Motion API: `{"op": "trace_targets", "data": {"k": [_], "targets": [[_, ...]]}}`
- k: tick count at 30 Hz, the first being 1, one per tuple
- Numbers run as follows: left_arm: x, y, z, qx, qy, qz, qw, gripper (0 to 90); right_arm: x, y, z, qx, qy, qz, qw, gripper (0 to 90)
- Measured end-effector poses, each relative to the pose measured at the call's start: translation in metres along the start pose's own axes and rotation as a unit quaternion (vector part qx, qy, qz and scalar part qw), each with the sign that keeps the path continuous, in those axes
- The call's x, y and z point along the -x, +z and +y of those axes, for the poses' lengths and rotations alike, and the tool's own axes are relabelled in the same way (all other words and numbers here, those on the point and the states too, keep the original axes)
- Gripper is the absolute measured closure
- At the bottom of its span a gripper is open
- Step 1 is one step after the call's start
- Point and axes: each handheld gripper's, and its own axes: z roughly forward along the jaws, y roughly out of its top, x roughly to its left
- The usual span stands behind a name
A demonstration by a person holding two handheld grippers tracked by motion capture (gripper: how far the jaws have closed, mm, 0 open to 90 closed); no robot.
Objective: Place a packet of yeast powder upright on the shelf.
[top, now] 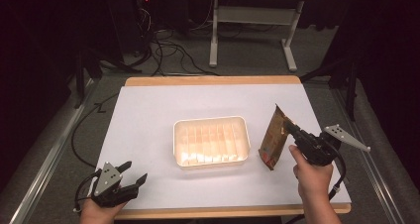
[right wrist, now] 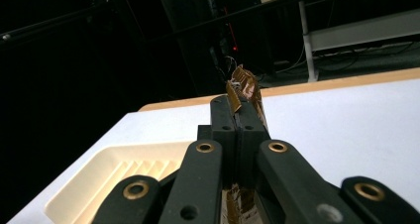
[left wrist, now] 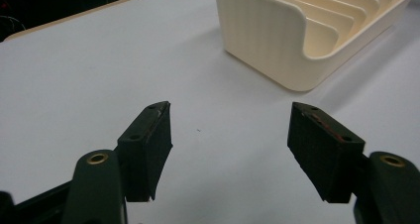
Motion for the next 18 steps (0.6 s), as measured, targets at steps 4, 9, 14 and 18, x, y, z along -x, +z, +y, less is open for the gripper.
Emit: {"op": "trace_targets", "data": {"k": [4, 9, 14, 18], "targets": [[0.0, 0.001, 0.0, 0.001, -0.001, -0.001, 1.0, 34.1, -0.01, -0.001, 0.012, 0.006, -0.006, 0.0, 1.0, 90.0], [0.0, 0.0, 0.001, 0.005, -0.001, -0.001, 1.0, 34.1, -0.021, -0.003, 0.027, 0.016, -0.016, 0.004, 0.9997, 90.0], [-0.002, -0.003, 0.001, 0.009, -0.005, 0.001, 0.9999, 34.1, -0.033, -0.003, 0.038, 0.026, -0.017, 0.01, 0.9995, 90.0], [-0.003, -0.003, 0.001, 0.01, -0.006, 0.001, 0.9999, 34.1, -0.044, -0.004, 0.047, 0.034, -0.024, 0.018, 0.999, 90.0]]}}
